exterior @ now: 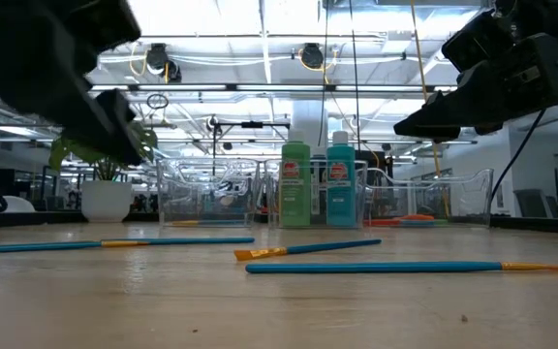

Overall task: Pick & Place Paint Supplies
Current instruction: Put the blue paint brush into the left transparent bin

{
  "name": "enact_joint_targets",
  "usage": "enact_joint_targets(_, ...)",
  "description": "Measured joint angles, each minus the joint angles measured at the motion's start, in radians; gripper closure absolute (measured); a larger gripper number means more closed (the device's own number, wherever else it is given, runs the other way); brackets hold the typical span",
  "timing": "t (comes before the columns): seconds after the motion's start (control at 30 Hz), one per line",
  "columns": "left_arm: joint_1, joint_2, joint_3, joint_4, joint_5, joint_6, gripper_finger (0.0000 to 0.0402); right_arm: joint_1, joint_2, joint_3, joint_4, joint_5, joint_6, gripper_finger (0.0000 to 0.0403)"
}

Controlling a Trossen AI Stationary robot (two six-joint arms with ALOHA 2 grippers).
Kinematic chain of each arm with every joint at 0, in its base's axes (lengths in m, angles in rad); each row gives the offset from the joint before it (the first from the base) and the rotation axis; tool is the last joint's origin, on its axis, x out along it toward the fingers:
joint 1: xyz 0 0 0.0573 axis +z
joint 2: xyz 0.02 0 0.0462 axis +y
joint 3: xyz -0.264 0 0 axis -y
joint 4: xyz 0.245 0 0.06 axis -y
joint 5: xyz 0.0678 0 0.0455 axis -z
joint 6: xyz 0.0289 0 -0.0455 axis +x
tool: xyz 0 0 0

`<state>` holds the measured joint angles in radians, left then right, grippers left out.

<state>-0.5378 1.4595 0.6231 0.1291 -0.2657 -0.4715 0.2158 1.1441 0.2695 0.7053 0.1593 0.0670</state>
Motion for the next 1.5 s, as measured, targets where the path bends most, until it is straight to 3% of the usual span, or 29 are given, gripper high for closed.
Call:
enact_joint_targets(0.4, -0.04, 0.196, 0.003, -0.022, -0.013, -0.188, 0.0167, 0.0, 0.0, 0.0, 0.001, 0.0, 0.0, 0.0232)
enact_joint_targets(0.8, 0.011, 0.175, 0.0, -0.068, -0.074, -0.154, 0.0167, 0.0, 0.0, 0.0, 0.001, 0.0, 0.0, 0.0232)
enact_joint_targets(1.5, 0.133, 0.175, 0.048, -0.101, -0.08, -0.085, 0.0167, 0.0, 0.0, 0.0, 0.001, 0.0, 0.003, 0.0232)
